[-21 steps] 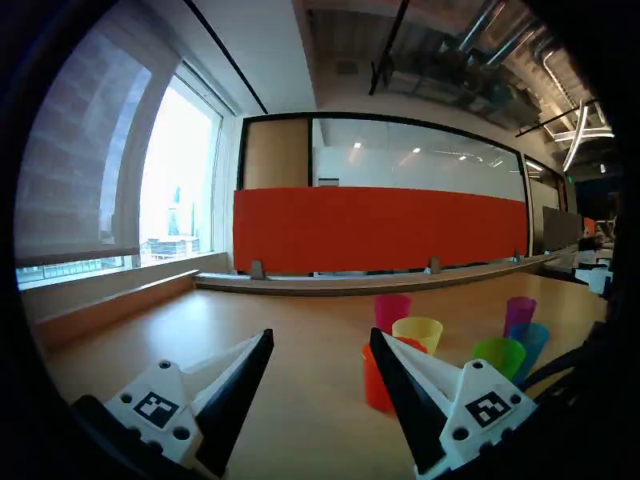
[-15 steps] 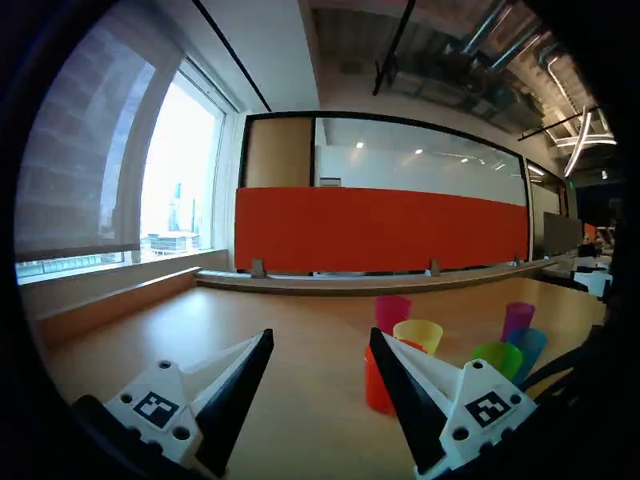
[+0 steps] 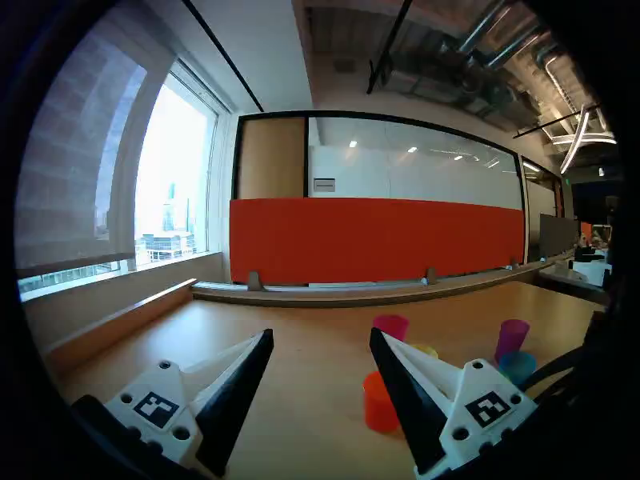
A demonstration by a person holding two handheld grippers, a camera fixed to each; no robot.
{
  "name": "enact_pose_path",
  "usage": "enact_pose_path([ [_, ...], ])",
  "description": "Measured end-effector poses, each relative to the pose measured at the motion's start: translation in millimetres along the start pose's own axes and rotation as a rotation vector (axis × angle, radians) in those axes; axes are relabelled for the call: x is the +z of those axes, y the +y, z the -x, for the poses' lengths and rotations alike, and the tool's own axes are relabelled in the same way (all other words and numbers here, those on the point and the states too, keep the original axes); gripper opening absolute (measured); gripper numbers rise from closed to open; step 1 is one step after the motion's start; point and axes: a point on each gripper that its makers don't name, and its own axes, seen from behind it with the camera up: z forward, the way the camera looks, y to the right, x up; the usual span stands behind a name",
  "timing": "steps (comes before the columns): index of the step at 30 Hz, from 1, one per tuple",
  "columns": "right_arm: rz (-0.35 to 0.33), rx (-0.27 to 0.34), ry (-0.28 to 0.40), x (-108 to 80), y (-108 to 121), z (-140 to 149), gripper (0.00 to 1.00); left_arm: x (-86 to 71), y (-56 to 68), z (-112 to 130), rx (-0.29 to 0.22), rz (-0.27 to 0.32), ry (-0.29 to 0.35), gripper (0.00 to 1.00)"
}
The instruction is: Pour water
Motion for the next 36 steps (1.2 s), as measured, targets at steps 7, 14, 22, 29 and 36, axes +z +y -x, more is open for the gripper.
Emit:
enact_pose_path([
  [7,-0.011,-0.003,-0.010,4.1,3.0,-30.9,0.99,7.6,-2.3,-30.4,0.035,0.017,-0.005,0.89],
  [14,-0.019,-0.006,-0.005,8.2,2.6,-61.0,0.99,17.0,1.2,-61.9,0.037,0.047,-0.008,0.89],
  [22,-0.027,0.025,-0.019,12.0,4.4,-77.5,0.99,24.2,6.4,-89.5,0.001,0.069,-0.011,0.89],
  [29,-0.027,0.047,-0.031,14.6,7.3,-78.4,0.99,29.1,5.7,-97.8,0.011,0.079,-0.018,0.89],
  [36,-0.048,-0.019,-0.039,19.0,5.1,-81.7,0.99,31.0,10.8,-96.0,0.060,0.118,-0.045,0.89],
])
